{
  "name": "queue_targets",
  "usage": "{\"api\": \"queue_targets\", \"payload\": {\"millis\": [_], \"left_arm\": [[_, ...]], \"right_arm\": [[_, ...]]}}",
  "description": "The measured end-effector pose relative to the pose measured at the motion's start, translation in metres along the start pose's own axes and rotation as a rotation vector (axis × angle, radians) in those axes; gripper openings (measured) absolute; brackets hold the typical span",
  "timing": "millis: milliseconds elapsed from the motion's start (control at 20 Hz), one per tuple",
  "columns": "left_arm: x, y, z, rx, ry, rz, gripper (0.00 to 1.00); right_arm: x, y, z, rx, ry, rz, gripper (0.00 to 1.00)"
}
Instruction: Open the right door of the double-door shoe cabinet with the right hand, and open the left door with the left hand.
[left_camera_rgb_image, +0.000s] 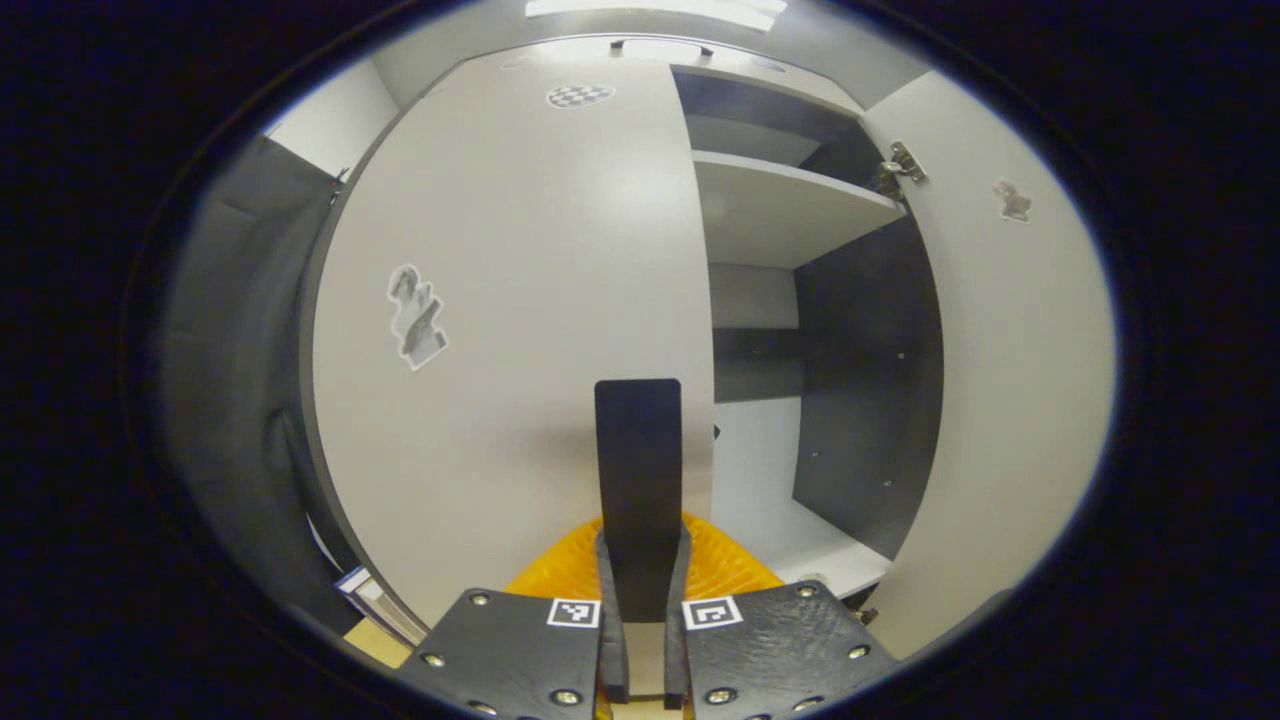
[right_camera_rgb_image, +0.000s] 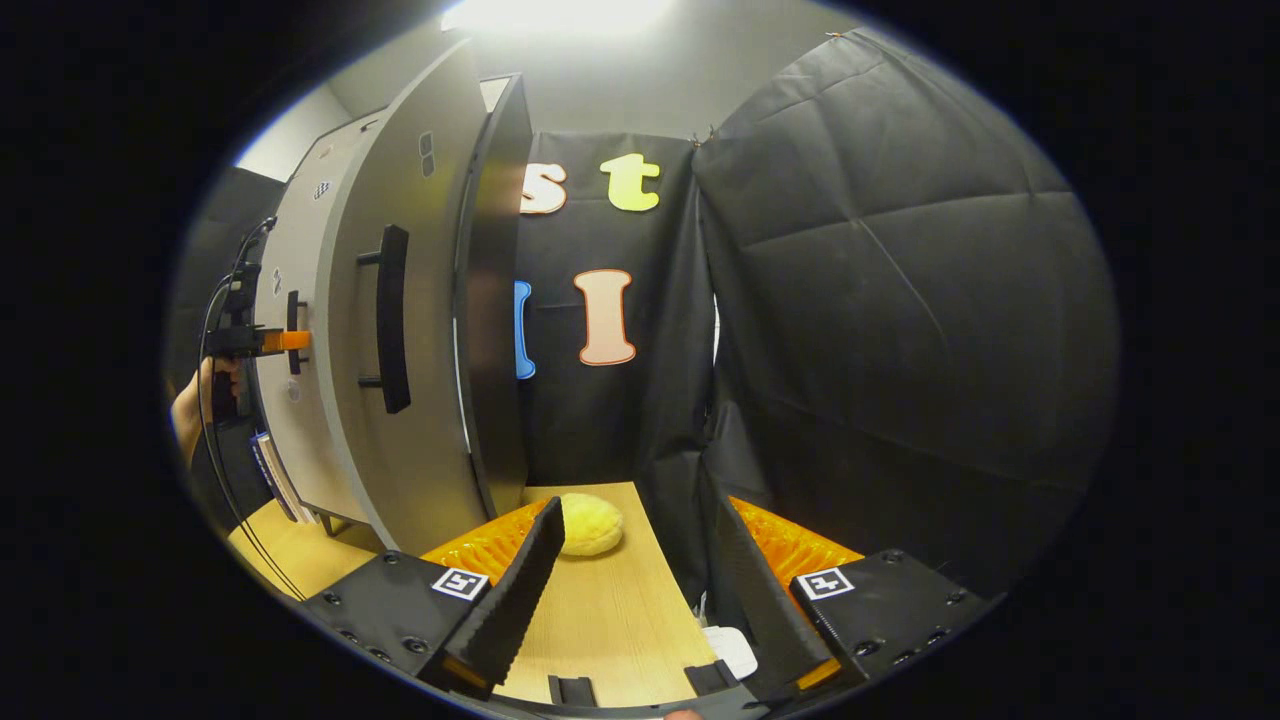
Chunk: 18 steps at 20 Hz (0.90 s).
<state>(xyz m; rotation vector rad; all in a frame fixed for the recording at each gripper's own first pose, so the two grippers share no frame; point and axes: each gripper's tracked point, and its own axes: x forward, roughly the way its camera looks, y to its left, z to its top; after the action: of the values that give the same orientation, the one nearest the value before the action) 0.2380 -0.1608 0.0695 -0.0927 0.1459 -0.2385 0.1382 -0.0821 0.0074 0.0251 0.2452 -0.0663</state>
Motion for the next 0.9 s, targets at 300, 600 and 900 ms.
{"api": "queue_targets", "payload": {"millis": [300,600,900], "left_arm": [[-0.049,0.009,0.006,0.004,0.025,0.002,0.15],[-0.076,0.027,0.003,-0.004,0.028,-0.021,0.15],[-0.099,0.045,-0.004,-0.015,0.014,-0.052,0.15]], "right_arm": [[0.0,0.004,0.006,0.032,-0.025,0.052,0.93],[-0.017,0.02,0.011,0.03,-0.062,0.055,0.93],[-0.035,0.039,0.016,0.01,-0.055,0.031,0.96]]}}
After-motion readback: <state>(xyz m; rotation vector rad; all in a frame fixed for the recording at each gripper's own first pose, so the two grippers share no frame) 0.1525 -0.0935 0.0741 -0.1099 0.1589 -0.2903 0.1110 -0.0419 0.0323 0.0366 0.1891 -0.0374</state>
